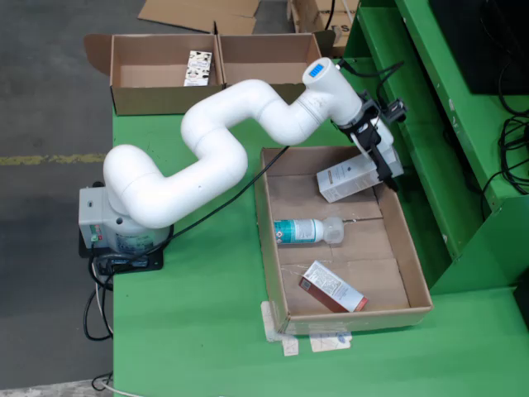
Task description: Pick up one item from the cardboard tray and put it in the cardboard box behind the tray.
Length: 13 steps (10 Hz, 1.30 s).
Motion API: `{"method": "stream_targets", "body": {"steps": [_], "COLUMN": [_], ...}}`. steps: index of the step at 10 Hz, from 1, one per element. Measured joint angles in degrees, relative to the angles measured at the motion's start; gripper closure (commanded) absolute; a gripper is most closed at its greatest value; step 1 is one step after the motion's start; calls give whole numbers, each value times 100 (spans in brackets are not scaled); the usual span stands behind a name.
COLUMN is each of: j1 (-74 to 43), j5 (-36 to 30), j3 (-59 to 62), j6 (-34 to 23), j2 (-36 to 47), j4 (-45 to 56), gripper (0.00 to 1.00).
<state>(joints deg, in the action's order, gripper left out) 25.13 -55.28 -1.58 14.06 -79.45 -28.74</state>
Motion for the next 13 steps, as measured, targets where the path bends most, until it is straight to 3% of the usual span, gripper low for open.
{"method": "stream_targets", "body": {"steps": [4, 13], "j1": [-88, -79], "j5": [-9, -26], "j3": [0, 0], "j6": [105, 105], "j2": [-307, -307], "j4": [0, 0], "gripper": [0, 90]}}
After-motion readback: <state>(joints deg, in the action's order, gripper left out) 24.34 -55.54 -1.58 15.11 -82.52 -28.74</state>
